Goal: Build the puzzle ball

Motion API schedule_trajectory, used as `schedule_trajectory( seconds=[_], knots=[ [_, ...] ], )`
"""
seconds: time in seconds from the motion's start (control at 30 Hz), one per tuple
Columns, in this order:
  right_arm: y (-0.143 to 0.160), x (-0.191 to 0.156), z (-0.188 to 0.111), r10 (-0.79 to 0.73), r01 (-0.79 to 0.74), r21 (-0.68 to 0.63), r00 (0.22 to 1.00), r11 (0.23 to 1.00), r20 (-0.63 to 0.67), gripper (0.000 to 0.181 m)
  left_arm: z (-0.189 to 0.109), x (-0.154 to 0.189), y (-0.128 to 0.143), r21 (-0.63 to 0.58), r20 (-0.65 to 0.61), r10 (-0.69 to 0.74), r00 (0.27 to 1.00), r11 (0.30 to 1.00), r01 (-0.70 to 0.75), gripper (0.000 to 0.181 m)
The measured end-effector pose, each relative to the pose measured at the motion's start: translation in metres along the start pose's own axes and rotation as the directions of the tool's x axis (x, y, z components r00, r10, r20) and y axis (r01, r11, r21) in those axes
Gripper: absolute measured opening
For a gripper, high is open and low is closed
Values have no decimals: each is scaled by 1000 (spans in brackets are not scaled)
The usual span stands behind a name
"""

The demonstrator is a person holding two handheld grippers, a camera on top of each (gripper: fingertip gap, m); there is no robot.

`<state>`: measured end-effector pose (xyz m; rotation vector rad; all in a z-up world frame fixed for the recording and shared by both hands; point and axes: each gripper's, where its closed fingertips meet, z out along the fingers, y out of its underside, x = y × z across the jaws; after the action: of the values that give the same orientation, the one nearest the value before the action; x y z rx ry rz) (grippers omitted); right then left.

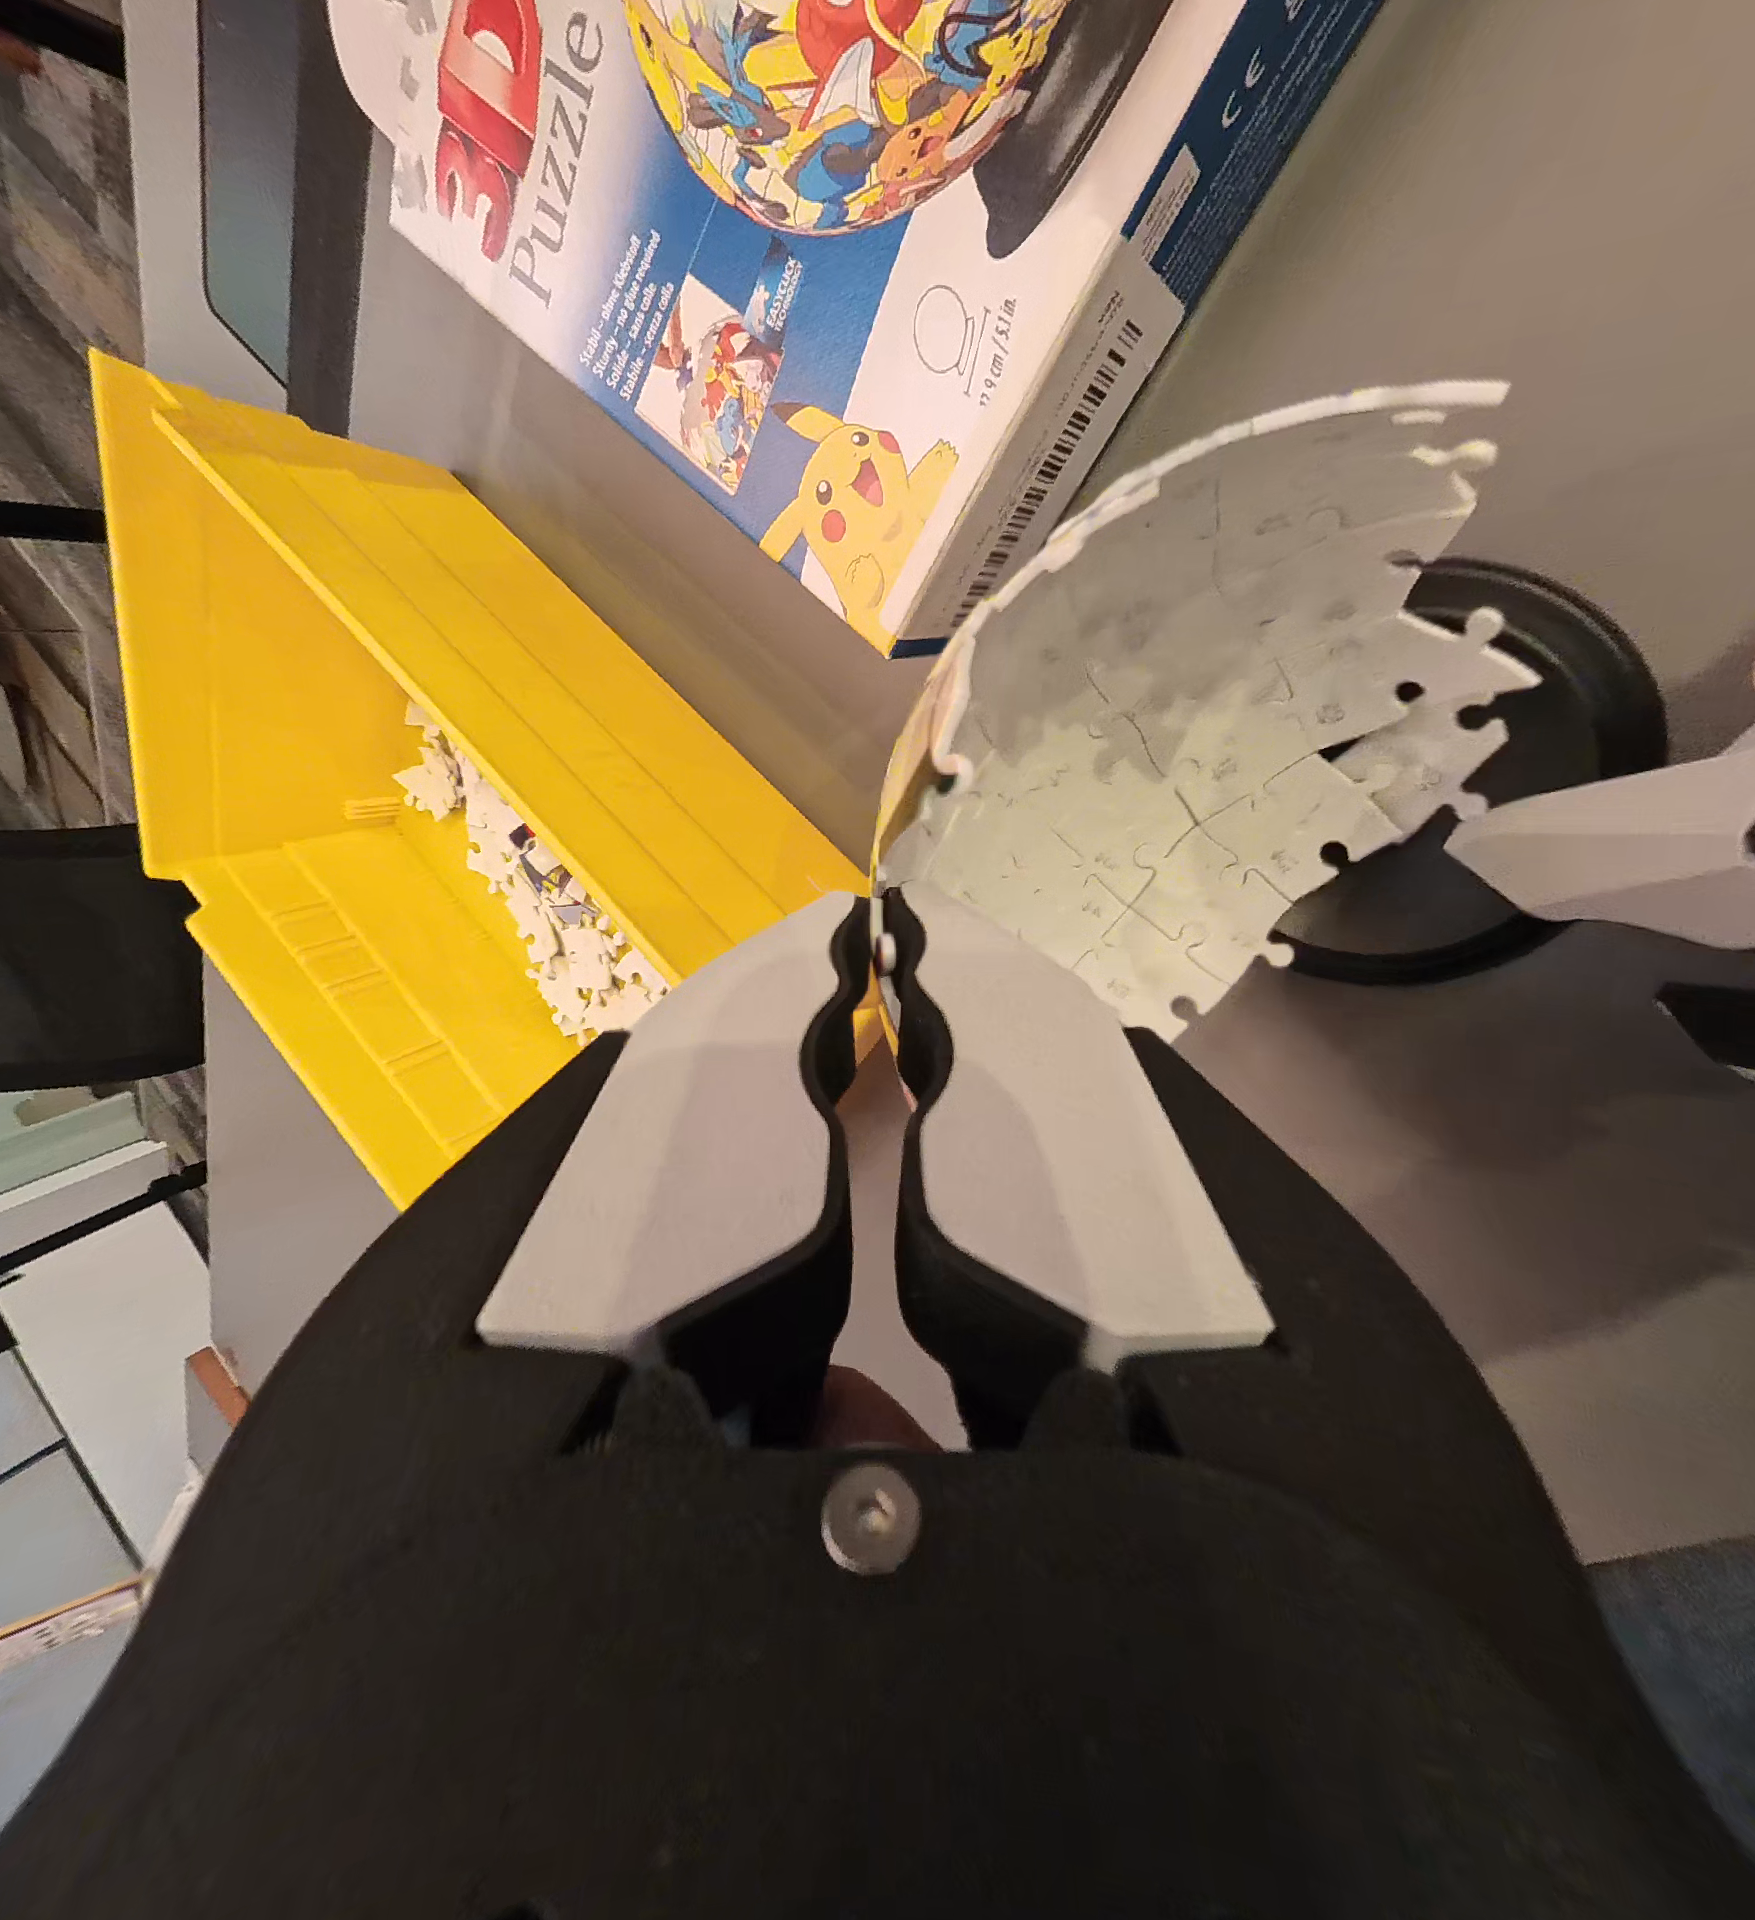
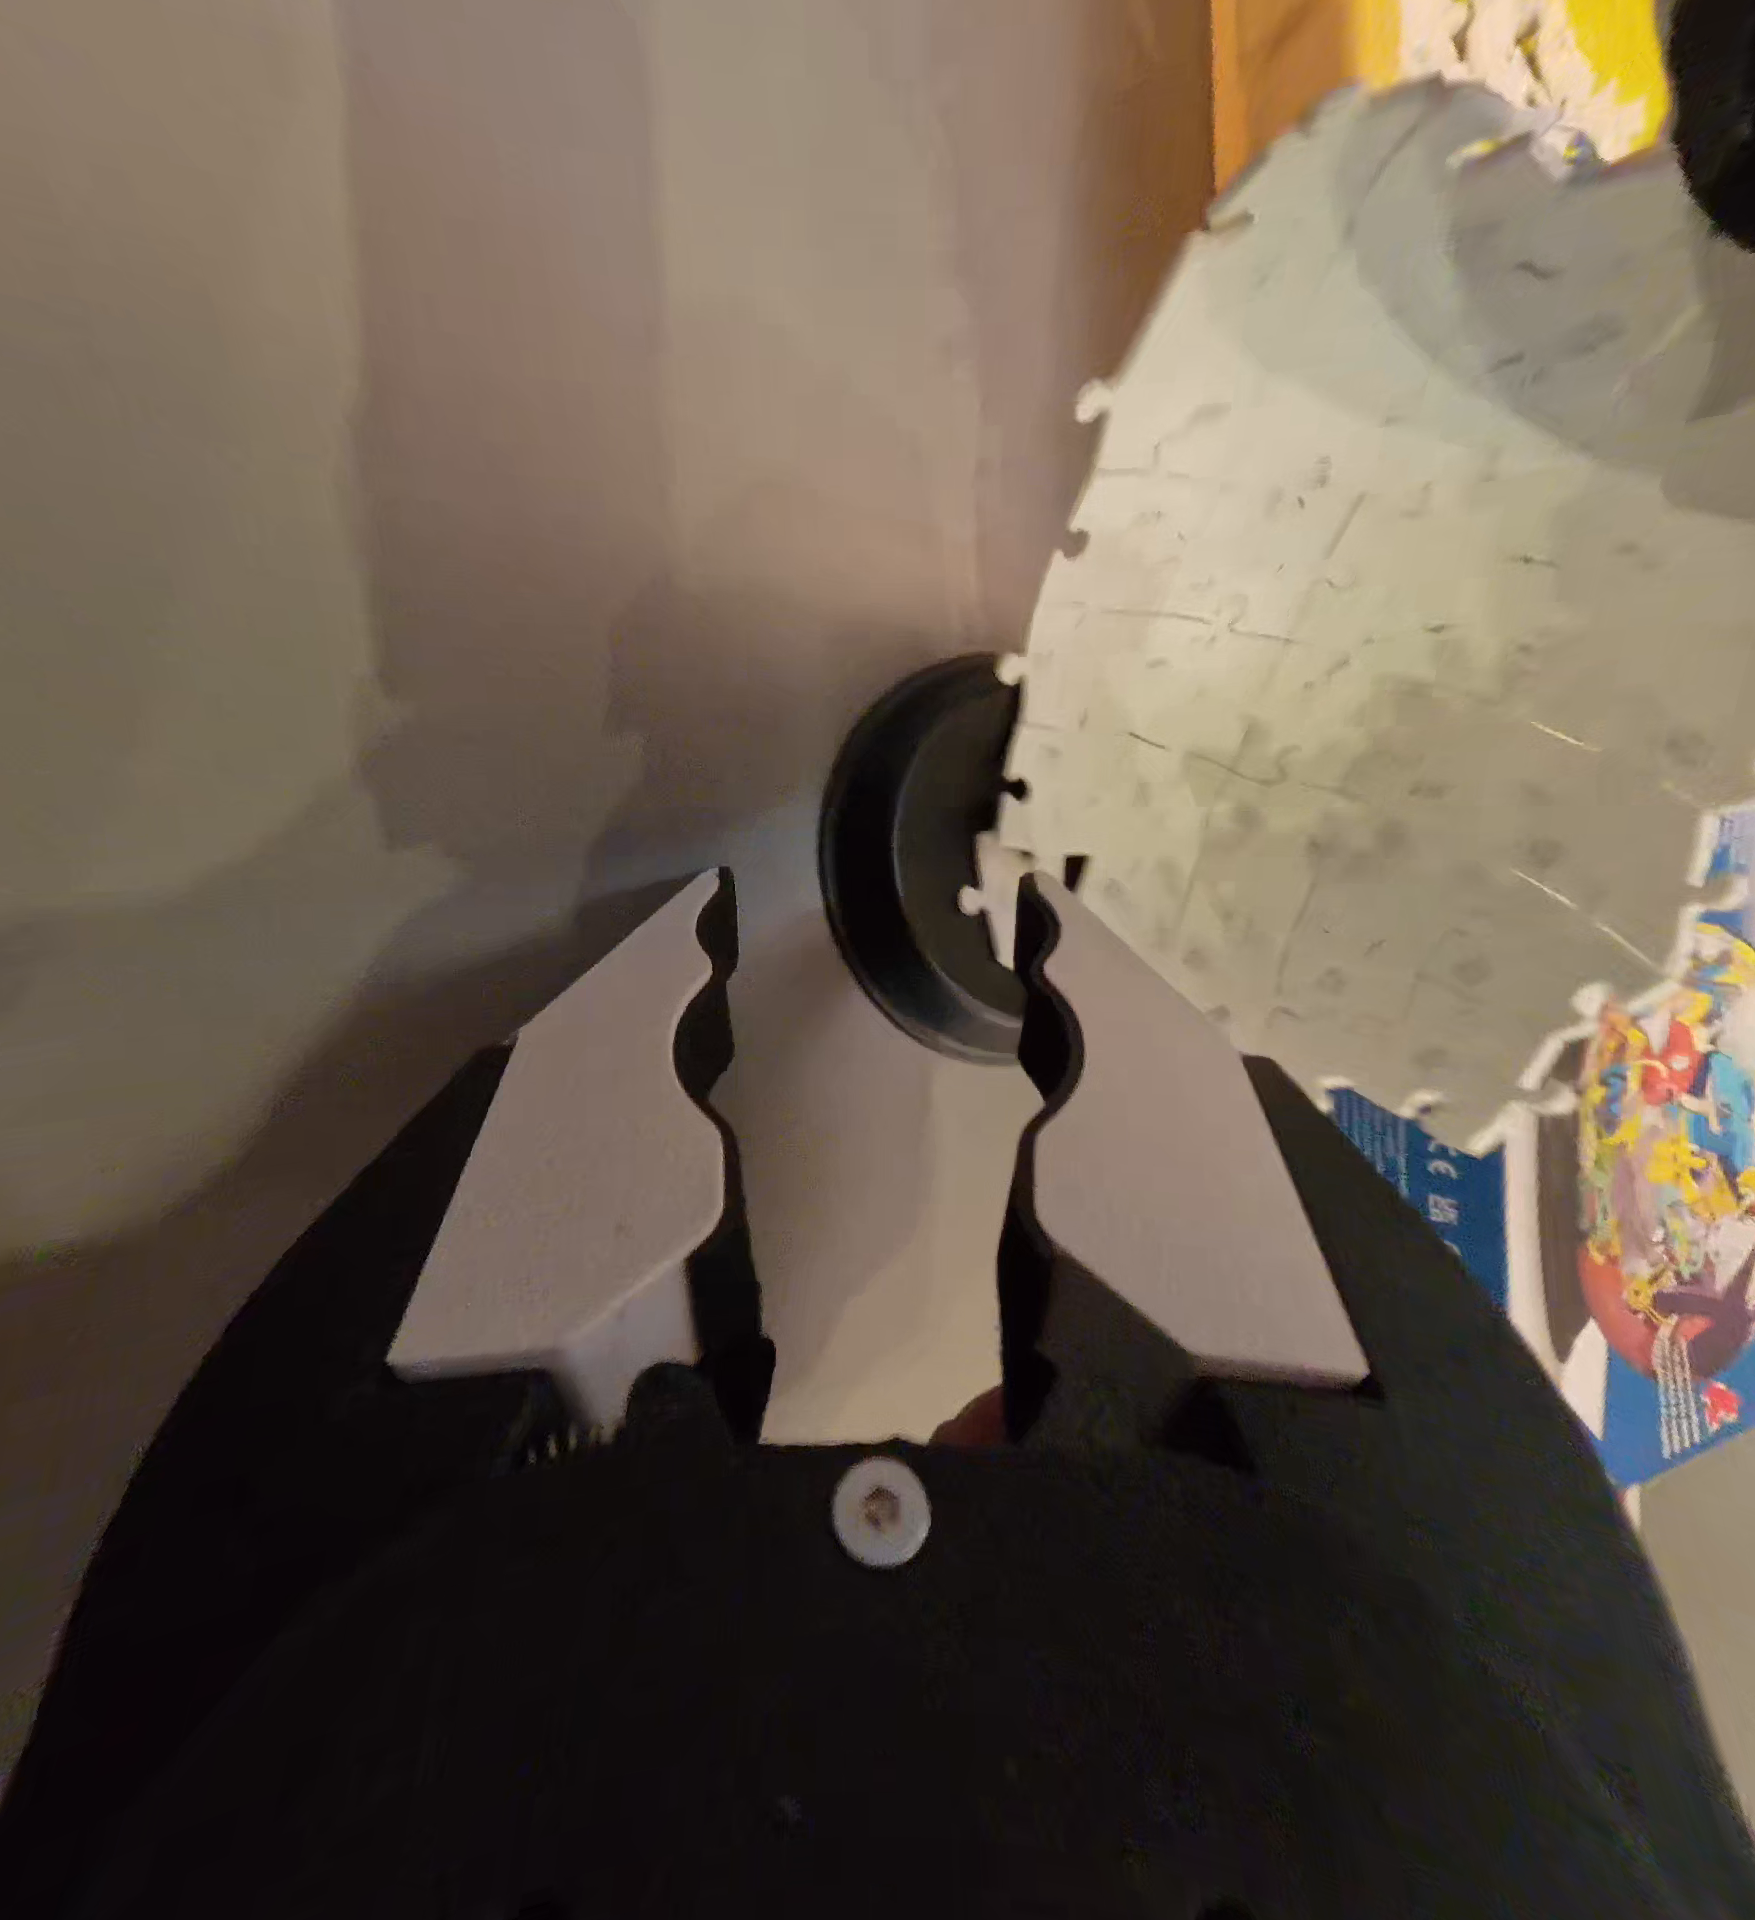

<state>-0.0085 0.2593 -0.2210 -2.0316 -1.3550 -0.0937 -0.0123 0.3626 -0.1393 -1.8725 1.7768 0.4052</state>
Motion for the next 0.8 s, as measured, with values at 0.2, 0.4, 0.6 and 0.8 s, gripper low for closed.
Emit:
schedule_trajectory(
  seconds=[0.2, 0.4, 0.6, 0.8],
  knots=[
    [-2, 5, 5, 63, -64, 7, 998, 998, 25, 58, 0, -2, 1, -26, 11, 15, 1000, 1000, -15, 2],
    [-5, 6, 14, 191, -194, 22, 975, 981, 117, 60, 0, -3, 4, -29, 3, -3, 1000, 1000, 3, 2],
    [-4, 6, 19, 317, -335, 65, 928, 940, 195, 57, 2, -3, 4, -12, -21, -19, 1000, 1000, 18, 2],
    [-5, 8, 20, 345, -367, 81, 916, 927, 207, 52, 0, -3, 2, -4, -32, -13, 999, 1000, 13, 5]
  ],
)
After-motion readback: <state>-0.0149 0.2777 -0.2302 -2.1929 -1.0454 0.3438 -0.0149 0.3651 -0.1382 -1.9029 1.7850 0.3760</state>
